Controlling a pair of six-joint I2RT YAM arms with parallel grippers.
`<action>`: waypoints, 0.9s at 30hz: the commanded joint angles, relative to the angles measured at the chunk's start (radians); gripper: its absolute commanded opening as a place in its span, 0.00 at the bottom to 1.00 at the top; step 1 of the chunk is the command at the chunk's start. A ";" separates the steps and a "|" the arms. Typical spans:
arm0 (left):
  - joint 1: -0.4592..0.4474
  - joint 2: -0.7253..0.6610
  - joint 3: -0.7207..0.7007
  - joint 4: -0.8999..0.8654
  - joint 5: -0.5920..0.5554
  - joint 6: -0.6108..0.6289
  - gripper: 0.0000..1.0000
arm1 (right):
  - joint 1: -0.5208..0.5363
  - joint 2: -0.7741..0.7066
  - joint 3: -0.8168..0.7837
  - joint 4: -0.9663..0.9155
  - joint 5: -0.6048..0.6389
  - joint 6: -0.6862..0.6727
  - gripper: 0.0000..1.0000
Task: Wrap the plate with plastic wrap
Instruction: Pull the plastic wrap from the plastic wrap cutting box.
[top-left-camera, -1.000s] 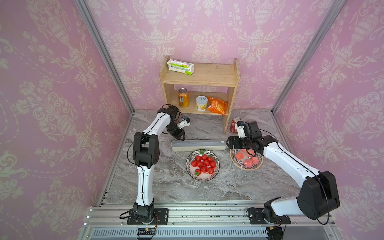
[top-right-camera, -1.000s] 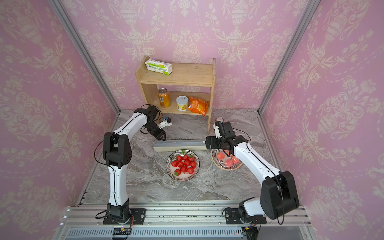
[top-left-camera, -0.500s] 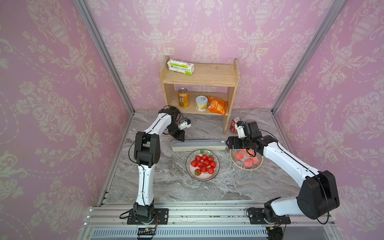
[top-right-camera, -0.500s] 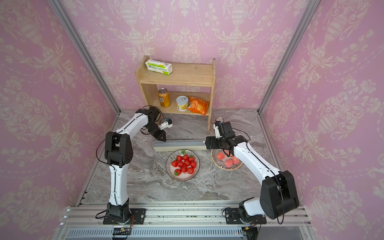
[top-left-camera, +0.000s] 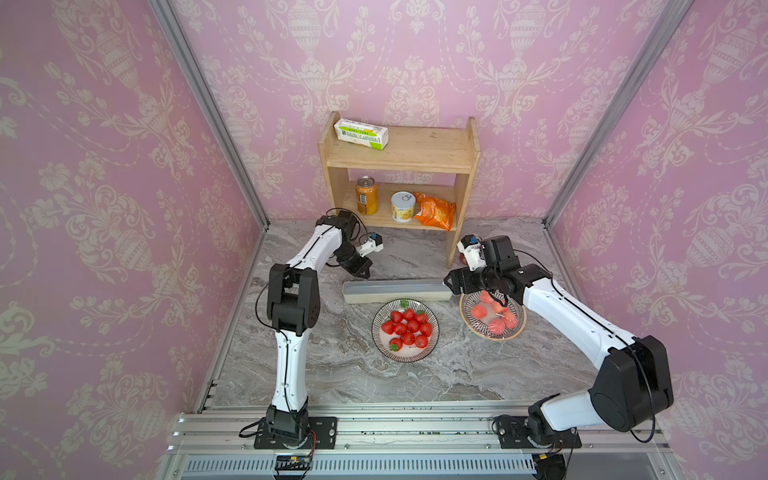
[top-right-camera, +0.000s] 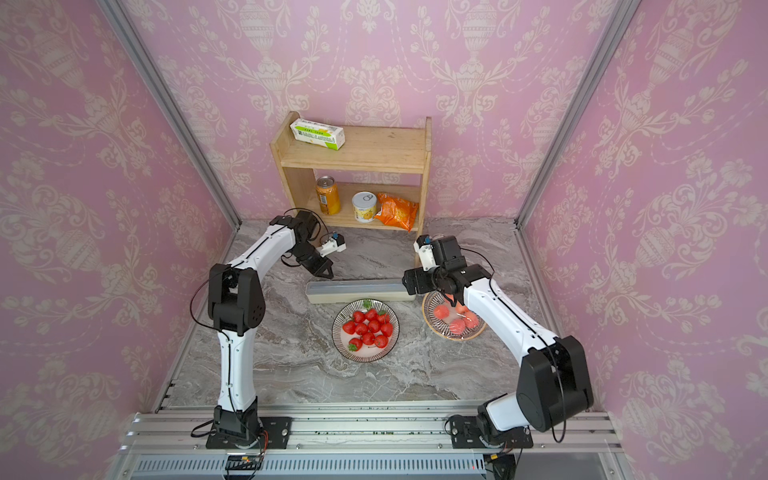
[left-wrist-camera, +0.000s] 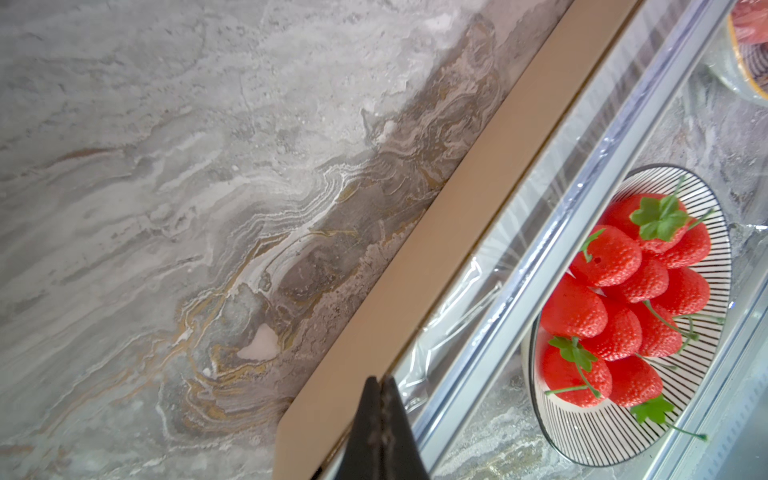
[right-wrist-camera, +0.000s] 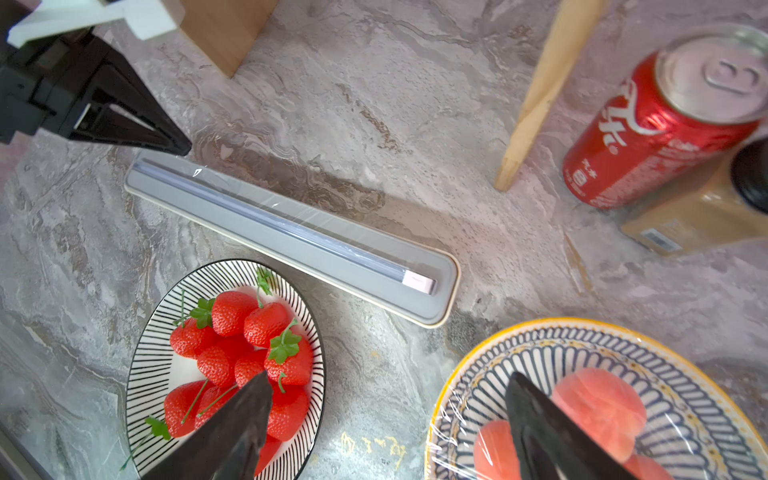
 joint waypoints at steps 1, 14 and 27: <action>0.017 -0.071 0.006 0.019 0.080 -0.008 0.00 | 0.057 0.040 0.020 0.037 -0.079 -0.280 0.88; 0.061 -0.162 -0.118 0.071 0.041 -0.006 0.45 | 0.164 0.294 0.287 0.007 -0.119 -0.506 0.82; 0.058 -0.120 -0.190 0.127 0.058 0.000 0.59 | 0.175 0.319 0.312 0.019 -0.109 -0.478 0.82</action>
